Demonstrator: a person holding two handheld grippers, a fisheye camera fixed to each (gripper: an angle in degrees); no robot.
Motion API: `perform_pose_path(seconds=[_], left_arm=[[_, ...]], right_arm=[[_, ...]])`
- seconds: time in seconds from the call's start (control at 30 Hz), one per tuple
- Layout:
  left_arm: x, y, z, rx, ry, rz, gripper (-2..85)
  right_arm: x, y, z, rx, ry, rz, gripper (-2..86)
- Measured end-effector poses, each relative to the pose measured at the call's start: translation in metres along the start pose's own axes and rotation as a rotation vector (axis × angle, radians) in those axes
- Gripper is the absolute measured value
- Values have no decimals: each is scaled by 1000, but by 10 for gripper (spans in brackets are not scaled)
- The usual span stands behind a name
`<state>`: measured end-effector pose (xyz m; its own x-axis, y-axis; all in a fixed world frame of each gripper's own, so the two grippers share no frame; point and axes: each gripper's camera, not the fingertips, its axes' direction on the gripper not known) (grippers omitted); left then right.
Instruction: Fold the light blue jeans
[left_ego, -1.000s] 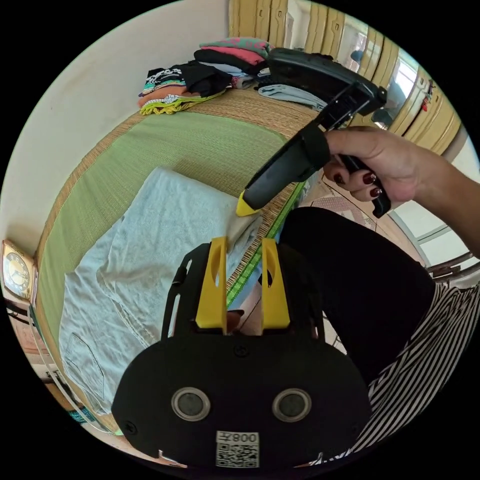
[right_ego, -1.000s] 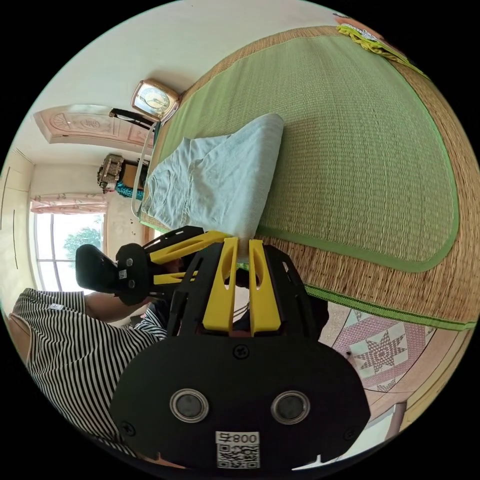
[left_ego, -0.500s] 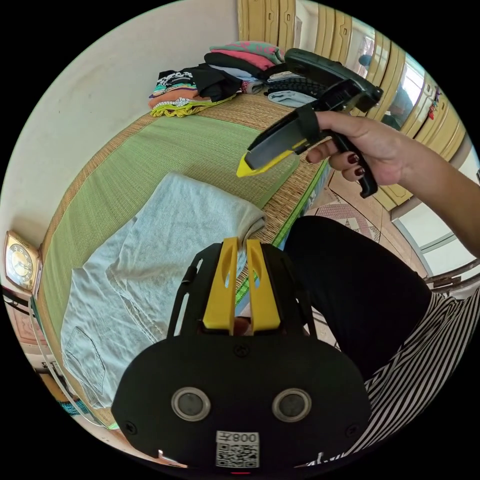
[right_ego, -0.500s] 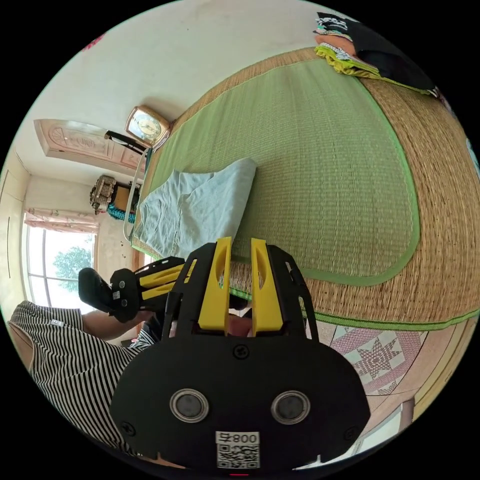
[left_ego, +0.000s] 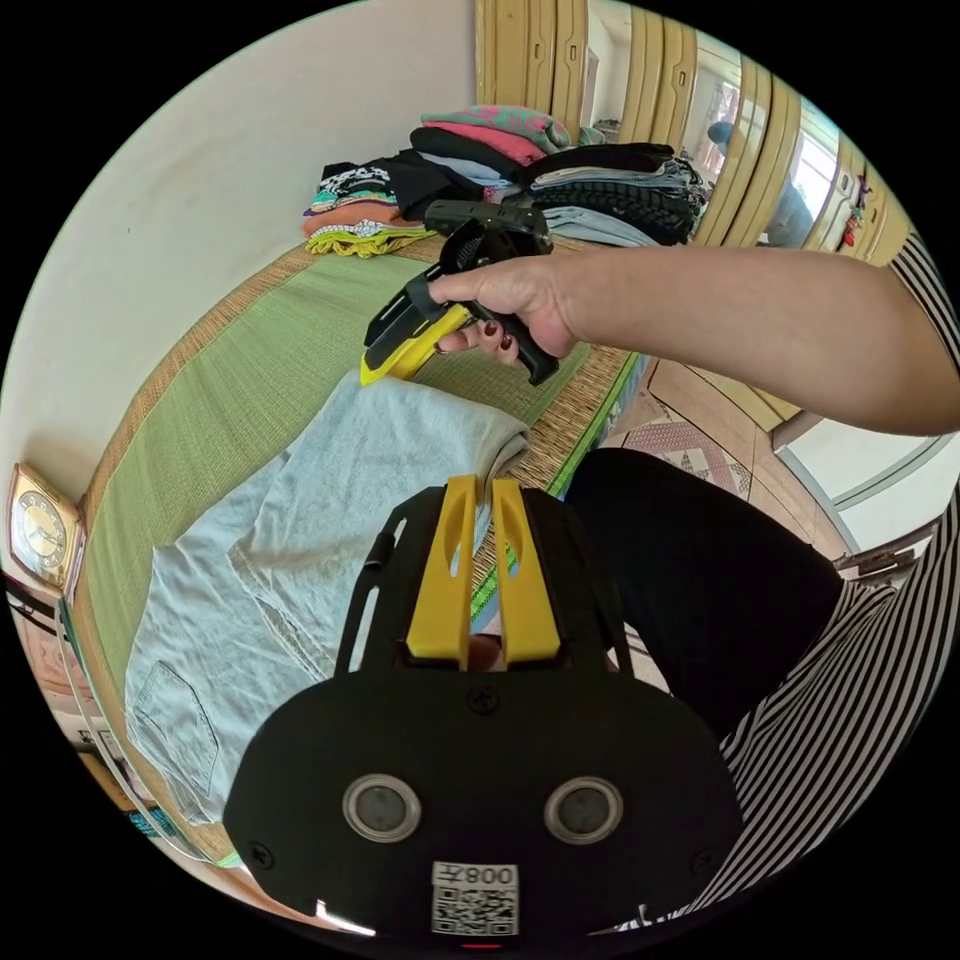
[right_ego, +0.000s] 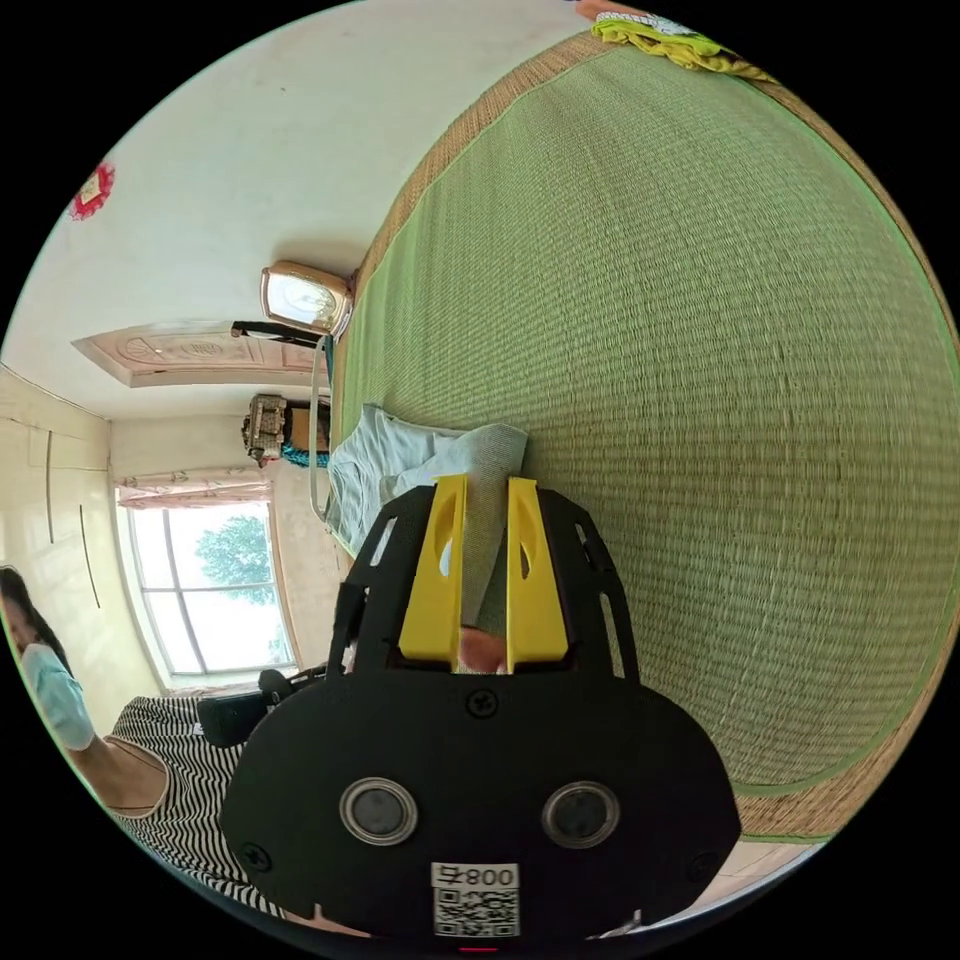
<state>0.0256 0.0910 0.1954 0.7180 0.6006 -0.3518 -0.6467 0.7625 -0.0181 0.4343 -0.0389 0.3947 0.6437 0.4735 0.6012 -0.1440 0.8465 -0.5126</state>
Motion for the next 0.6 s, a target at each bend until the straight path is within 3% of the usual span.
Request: perform_pose_path(seconds=[0.3,0.6], left_arm=[[-29,54,-35,91,37,12,11],[-146,189,-126,376,188,-330,12]], right_arm=[[-36,26,-23,112,-46,-17,23],[-180,16,7,164,-103,-207,20]])
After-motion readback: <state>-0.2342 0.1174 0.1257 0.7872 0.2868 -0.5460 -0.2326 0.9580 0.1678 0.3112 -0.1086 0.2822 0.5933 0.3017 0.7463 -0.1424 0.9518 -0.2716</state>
